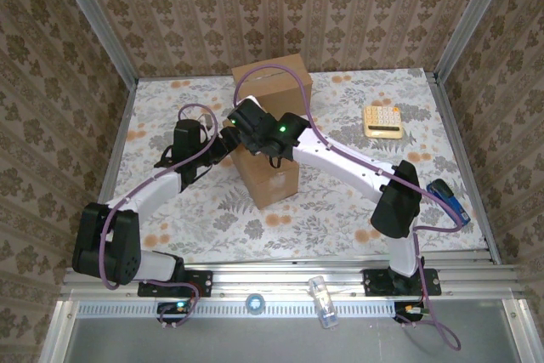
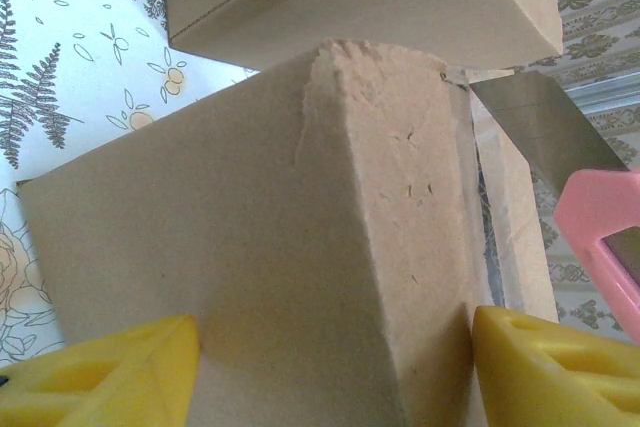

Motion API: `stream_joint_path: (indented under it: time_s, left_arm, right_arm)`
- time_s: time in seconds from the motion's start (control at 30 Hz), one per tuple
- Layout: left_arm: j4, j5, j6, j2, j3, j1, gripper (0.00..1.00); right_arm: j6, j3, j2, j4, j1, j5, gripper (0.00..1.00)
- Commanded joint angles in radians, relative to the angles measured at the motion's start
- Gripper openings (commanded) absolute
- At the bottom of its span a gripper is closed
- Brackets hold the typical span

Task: Unpack the express box

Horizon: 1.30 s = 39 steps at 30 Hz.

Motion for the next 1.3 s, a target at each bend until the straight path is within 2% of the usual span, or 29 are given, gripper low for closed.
stream_joint_path:
  time_s: [0.0,1.0,1.27]
  left_arm:
    - [-0.053,0.007,-0.005,-0.011,-0.031,0.004,0.70]
    - [-0.006,0.016,-0.030,0.003,-0.051,0.004,0.70]
    - [0.010,0.014,-0.040,0.001,-0.065,0.004,0.70]
  right_arm:
    - [0.024,0.022,0.015,-0.043,0.004,0.019,0.00]
    - [0.176,-0.151,-0.086,-0.093,0.029,-0.054,0.00]
    - [0.239,-0.151,-0.087,-0.121,0.035,-0.097,0.00]
